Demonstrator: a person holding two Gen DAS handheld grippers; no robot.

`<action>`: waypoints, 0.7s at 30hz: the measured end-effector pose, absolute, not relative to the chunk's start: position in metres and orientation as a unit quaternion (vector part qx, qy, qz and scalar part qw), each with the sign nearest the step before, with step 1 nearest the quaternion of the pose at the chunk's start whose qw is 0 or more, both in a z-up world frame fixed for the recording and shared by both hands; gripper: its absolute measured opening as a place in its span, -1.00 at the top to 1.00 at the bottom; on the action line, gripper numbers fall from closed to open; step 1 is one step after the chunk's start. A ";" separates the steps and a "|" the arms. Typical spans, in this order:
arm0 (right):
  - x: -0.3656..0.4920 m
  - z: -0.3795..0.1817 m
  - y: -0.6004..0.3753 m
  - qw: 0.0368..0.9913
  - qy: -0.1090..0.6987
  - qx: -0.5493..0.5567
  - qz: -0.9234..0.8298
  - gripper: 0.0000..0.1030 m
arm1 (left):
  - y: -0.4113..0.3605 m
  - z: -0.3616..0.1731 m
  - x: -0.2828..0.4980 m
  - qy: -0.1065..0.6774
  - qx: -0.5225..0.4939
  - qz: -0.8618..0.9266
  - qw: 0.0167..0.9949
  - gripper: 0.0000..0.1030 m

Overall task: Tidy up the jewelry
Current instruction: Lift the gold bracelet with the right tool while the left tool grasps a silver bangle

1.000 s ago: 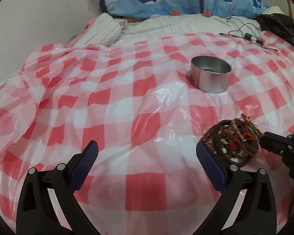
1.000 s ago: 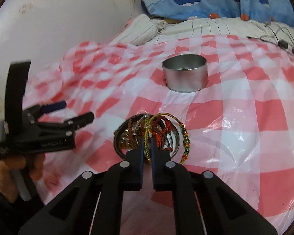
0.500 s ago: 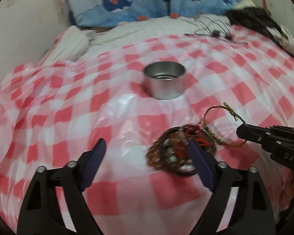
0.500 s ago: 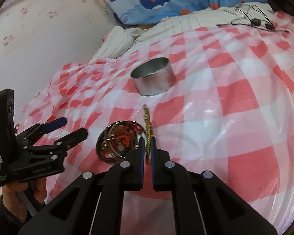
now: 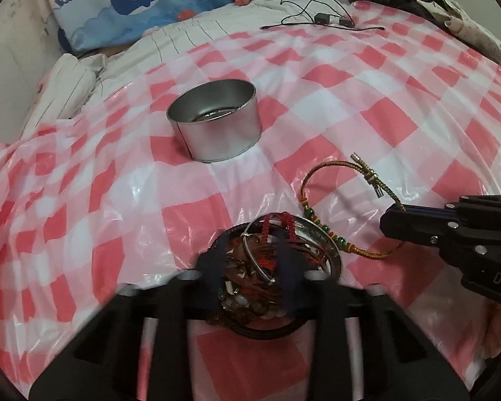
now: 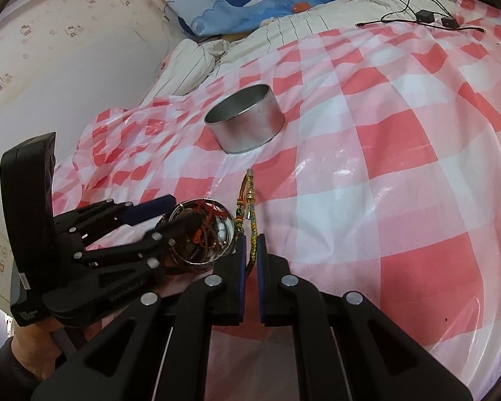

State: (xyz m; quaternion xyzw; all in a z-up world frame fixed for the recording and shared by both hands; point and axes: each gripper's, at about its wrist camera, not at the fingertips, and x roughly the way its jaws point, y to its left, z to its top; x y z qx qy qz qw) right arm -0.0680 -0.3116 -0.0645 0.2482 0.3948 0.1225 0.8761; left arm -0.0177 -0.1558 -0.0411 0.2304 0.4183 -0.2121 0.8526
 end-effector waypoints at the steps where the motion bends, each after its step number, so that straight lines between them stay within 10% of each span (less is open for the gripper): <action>1: -0.068 -0.065 -0.311 0.876 0.396 0.248 0.122 0.87 | -0.154 -0.040 -0.017 0.419 0.227 -0.212 0.853 0.86; 13: -0.065 -0.068 -0.309 0.874 0.404 0.243 0.118 0.81 | -0.111 -0.007 -0.008 0.422 0.041 -0.287 0.859 0.93; 17: -0.066 -0.066 -0.308 0.878 0.401 0.237 0.113 0.25 | -0.091 -0.008 -0.001 0.425 0.013 -0.265 0.865 0.94; 21: -0.064 -0.067 -0.307 0.878 0.404 0.232 0.111 0.16 | -0.083 -0.022 0.006 0.447 0.037 -0.233 0.863 0.94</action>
